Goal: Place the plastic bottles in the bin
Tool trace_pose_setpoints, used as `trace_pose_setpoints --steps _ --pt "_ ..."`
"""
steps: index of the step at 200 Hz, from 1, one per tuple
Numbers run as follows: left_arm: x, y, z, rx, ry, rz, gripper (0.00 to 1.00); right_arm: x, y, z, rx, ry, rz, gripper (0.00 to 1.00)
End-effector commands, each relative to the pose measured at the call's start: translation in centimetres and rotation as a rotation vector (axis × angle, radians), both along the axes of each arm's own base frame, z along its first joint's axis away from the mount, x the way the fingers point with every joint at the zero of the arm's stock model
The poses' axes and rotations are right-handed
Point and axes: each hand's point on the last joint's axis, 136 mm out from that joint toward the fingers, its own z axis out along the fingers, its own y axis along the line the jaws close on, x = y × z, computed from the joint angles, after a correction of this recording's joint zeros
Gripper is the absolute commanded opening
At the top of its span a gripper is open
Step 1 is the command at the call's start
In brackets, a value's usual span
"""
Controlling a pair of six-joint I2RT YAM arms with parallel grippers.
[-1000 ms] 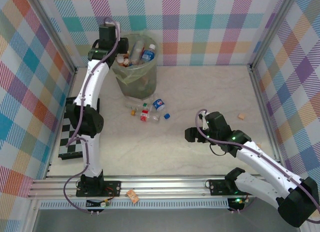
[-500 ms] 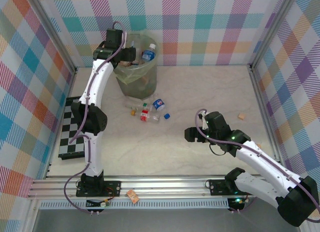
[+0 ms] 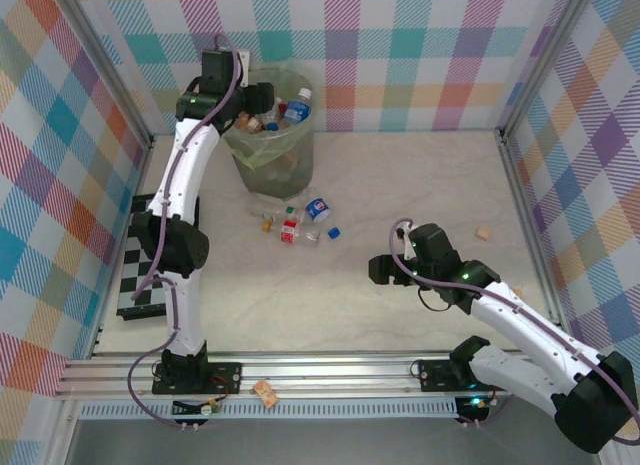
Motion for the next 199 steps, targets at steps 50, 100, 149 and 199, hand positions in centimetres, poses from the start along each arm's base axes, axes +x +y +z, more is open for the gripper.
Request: trace_pose_setpoints --steps 50,100,149,199 --pt "-0.5 -0.6 -3.1 -0.053 0.076 -0.013 0.5 -0.2 -0.1 -0.2 0.01 0.006 -0.006 0.89" --pt "-0.8 -1.1 -4.5 -0.077 0.107 -0.033 0.47 0.0 0.1 0.0 0.013 0.003 -0.005 0.89" --pt "-1.8 -1.2 -0.2 -0.103 0.019 -0.047 0.64 0.3 0.3 0.2 0.015 -0.001 -0.006 0.89" --pt "-5.5 -1.2 7.4 -0.159 -0.124 -0.078 0.78 1.3 1.0 0.3 0.006 -0.002 0.003 0.89"
